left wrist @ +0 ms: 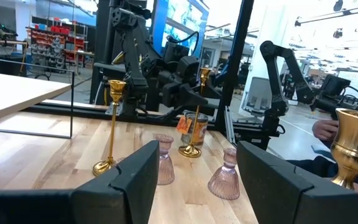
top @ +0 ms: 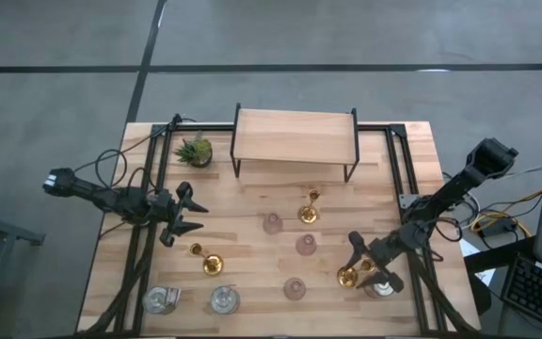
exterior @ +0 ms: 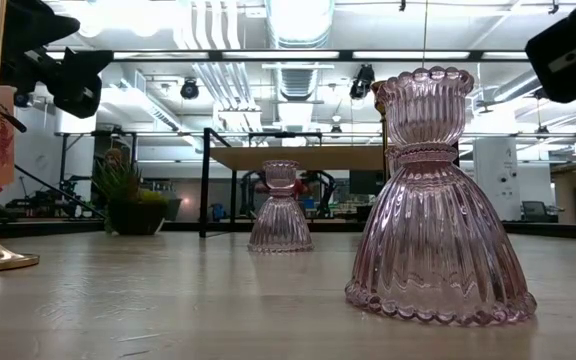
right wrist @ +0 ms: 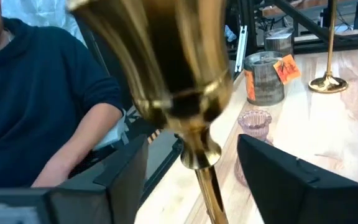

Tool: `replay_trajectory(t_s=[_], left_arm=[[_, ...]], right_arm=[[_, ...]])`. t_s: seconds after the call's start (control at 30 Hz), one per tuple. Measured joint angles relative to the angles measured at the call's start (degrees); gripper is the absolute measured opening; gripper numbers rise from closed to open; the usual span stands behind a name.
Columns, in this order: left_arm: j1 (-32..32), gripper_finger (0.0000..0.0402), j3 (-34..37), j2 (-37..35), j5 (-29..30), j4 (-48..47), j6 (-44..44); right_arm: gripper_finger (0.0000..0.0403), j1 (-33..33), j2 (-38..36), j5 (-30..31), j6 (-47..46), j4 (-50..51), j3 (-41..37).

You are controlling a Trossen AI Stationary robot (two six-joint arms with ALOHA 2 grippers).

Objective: Pick & Place candle stick holders
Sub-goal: Put the bottom right gold candle holder on the shelf

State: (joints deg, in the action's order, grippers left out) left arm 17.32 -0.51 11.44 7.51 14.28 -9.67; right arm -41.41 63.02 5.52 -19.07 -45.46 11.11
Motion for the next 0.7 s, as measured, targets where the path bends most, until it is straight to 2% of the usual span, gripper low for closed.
replay_trajectory(t_s=[0.43,0.7], left_arm=[[0.01,0.0218,-0.02,0.00,0.02,0.00,0.02],[0.02,0.0218,-0.02,0.00,0.00,0.00,0.02]], right_arm=[[0.0134,0.00,-3.65,0.01,0.24,7.61,-0.11],[0.0089,0.00,-8.11,0.02,0.81,12.81,-0.13]])
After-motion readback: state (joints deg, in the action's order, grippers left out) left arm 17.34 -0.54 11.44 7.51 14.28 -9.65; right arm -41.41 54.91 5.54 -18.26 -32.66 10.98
